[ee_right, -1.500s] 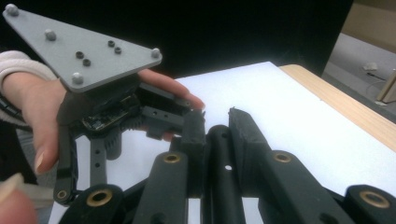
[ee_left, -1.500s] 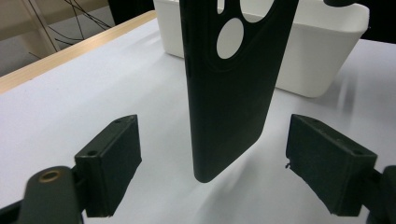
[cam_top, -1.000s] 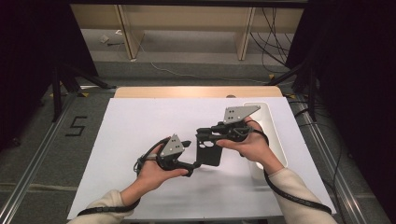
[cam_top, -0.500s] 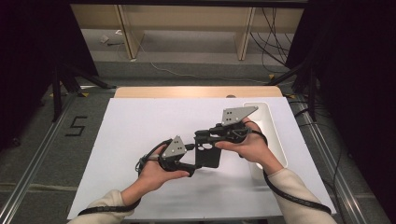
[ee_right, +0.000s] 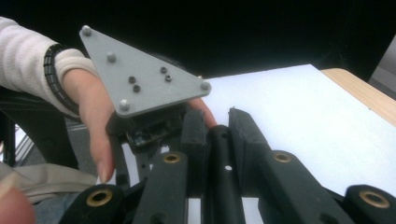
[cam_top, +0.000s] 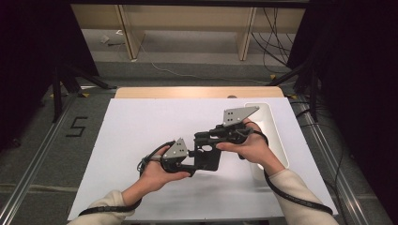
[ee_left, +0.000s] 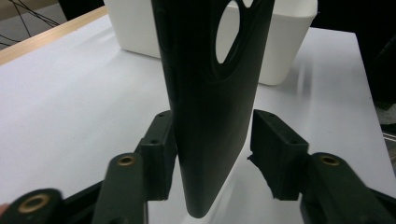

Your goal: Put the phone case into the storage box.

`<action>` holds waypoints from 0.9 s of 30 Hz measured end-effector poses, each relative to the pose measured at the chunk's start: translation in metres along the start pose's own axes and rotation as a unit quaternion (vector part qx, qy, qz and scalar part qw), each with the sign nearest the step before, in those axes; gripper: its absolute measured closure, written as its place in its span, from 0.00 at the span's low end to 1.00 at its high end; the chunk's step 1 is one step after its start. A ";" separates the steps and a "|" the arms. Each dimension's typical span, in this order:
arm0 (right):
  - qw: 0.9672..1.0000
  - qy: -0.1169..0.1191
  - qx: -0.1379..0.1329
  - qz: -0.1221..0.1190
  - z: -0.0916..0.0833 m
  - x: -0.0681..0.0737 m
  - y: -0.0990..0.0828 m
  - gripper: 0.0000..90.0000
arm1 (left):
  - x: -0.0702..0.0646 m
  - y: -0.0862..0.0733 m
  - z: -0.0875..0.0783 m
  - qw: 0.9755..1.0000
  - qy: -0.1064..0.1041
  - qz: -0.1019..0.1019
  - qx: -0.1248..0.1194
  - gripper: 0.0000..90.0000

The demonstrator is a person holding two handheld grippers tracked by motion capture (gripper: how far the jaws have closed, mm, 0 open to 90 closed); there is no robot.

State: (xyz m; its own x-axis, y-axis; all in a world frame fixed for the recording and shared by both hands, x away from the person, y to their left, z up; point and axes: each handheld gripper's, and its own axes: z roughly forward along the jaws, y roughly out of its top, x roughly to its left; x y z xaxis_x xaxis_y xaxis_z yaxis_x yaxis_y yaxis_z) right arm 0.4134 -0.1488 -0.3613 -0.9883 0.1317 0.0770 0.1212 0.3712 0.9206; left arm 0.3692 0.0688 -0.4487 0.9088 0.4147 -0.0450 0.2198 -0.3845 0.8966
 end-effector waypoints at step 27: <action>0.999 -0.042 -0.020 -0.006 -0.009 -0.004 0.003 0.34 | 0.004 0.005 -0.010 0.999 0.025 -0.017 0.022 0.89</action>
State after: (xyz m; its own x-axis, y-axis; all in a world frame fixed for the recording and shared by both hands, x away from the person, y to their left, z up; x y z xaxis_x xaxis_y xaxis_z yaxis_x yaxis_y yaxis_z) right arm 0.4171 -0.1562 -0.3559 -0.9783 0.2041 0.0352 0.1037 0.3359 0.9362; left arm 0.3700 0.0766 -0.4399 0.8820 0.4682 -0.0530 0.2674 -0.4046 0.8745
